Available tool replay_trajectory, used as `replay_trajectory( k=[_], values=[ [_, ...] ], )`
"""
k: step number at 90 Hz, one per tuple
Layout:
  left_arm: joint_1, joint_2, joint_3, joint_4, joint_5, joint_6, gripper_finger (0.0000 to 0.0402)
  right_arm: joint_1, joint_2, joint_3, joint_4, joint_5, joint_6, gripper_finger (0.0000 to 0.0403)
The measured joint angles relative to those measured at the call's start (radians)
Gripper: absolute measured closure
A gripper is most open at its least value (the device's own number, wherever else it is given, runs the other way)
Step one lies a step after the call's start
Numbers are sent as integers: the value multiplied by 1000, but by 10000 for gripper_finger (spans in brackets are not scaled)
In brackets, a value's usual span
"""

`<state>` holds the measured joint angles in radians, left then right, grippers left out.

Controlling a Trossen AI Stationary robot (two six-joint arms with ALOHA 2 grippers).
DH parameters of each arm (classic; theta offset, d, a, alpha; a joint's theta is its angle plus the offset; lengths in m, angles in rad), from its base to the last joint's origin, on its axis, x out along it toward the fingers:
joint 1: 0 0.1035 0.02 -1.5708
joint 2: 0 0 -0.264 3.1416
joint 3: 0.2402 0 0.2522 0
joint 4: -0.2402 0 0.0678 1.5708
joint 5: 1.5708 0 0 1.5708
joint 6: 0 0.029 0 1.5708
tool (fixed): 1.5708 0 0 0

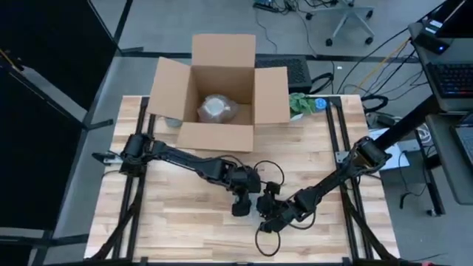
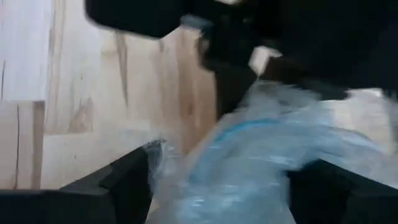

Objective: Wrap mug
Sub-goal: Wrap the red mug with bubble wrap

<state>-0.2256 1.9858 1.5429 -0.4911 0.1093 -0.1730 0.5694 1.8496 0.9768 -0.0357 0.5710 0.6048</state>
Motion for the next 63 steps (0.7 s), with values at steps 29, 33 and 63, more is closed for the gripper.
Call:
replay_trajectory(
  k=[29,33,63],
  values=[
    [-5,-65,2,-80,-19,5,116,0,0,0,-4,6,4,357],
    [-5,-80,2,-92,-37,5,116,0,0,0,-5,6,4,357],
    [-5,-224,5,-131,-116,23,116,0,-2,-1,-6,4,5,357]
  ],
)
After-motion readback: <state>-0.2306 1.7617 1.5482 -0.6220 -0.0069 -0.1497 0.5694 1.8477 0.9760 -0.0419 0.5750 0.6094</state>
